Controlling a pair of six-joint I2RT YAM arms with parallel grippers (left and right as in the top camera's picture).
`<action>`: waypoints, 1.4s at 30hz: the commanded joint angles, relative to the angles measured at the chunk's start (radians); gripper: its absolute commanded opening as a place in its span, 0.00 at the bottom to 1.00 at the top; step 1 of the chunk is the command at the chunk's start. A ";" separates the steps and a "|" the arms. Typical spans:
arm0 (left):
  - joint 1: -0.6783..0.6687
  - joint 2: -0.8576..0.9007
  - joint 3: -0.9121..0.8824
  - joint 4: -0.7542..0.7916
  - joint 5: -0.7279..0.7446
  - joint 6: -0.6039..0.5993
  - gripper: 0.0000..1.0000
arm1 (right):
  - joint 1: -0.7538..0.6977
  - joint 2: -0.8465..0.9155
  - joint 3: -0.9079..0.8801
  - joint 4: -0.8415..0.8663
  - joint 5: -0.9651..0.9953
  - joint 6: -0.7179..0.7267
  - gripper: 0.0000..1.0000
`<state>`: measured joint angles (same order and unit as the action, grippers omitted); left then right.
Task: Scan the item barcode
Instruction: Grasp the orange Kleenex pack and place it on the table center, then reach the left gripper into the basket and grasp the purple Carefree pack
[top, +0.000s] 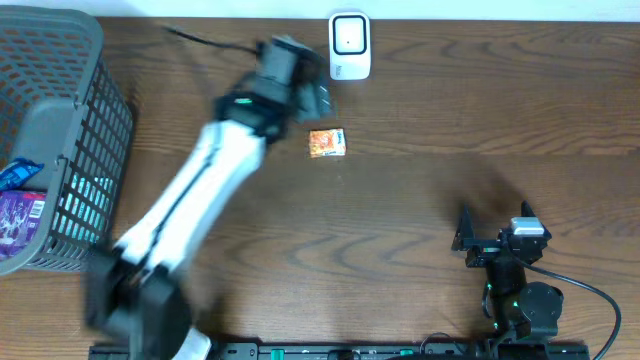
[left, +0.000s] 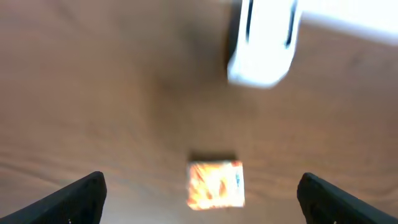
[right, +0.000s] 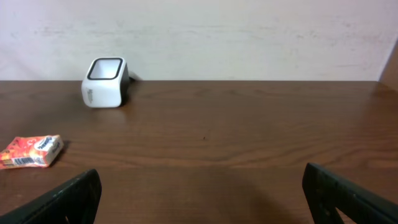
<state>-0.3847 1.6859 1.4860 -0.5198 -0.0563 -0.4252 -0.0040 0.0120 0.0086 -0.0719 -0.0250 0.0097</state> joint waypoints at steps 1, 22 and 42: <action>0.112 -0.167 0.007 -0.012 -0.101 0.181 0.98 | 0.008 -0.006 -0.003 -0.003 0.008 -0.014 0.99; 1.035 -0.148 0.006 -0.245 -0.110 0.156 0.98 | 0.008 -0.006 -0.003 -0.003 0.008 -0.015 0.99; 1.052 0.281 0.006 -0.273 -0.341 0.002 0.98 | 0.008 -0.006 -0.003 -0.003 0.008 -0.014 0.99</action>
<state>0.6640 1.9327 1.4876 -0.8028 -0.4282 -0.4004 -0.0040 0.0120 0.0086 -0.0719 -0.0250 0.0093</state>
